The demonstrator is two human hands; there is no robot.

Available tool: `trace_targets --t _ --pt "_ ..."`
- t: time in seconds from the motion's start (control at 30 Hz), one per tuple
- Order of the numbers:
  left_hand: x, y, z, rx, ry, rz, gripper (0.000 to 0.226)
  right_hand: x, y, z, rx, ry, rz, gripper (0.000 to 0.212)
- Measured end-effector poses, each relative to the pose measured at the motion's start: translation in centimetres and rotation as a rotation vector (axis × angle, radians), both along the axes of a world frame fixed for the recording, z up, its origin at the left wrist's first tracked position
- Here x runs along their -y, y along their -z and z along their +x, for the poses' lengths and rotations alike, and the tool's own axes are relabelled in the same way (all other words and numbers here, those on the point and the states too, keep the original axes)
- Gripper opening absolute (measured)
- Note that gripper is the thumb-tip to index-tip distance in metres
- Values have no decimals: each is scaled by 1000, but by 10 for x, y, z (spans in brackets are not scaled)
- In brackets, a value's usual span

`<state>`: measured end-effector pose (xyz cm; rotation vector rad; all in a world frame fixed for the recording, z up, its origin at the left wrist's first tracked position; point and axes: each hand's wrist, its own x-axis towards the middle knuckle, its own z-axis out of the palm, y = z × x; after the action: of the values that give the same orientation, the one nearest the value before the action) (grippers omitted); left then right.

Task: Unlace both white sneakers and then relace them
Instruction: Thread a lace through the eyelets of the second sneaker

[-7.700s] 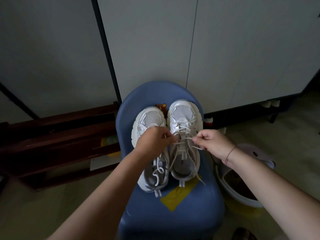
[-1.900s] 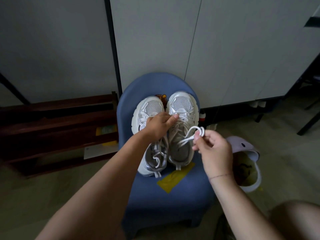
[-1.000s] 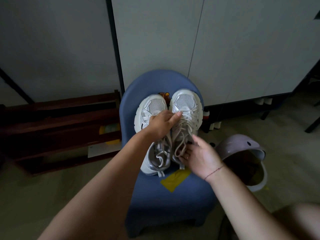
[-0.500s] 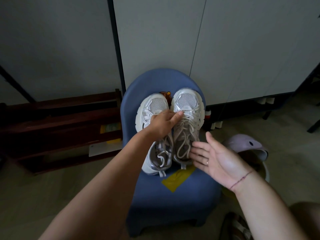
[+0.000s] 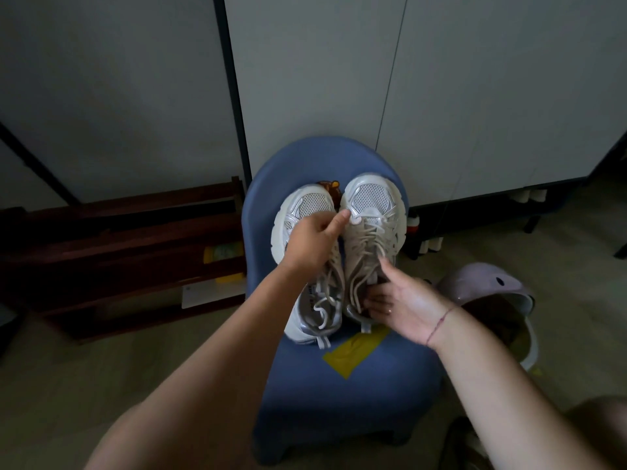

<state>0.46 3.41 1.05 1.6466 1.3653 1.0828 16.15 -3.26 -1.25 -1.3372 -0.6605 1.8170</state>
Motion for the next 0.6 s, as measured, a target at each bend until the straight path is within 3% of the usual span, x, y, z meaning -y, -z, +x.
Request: trace_targets --t 0.1,0.17,0.27,0.33,0.43,0.6 --pt "8 8 -11 -49 -192 83 40 10 -5 19 301 50 169 32" --pt "13 20 -20 -141 -294 -1 69 7 1 32 512 178 354 25" --pt "23 42 -35 -53 -236 -206 115 -5 25 40 563 72 433 91" --pt "30 58 -44 53 -118 -277 123 -13 41 39 494 -46 438 124" --pt "40 74 -53 83 43 -390 132 -24 56 39 464 -51 483 128" --pt "49 77 -53 199 67 -364 108 -17 64 46 487 16 498 108"
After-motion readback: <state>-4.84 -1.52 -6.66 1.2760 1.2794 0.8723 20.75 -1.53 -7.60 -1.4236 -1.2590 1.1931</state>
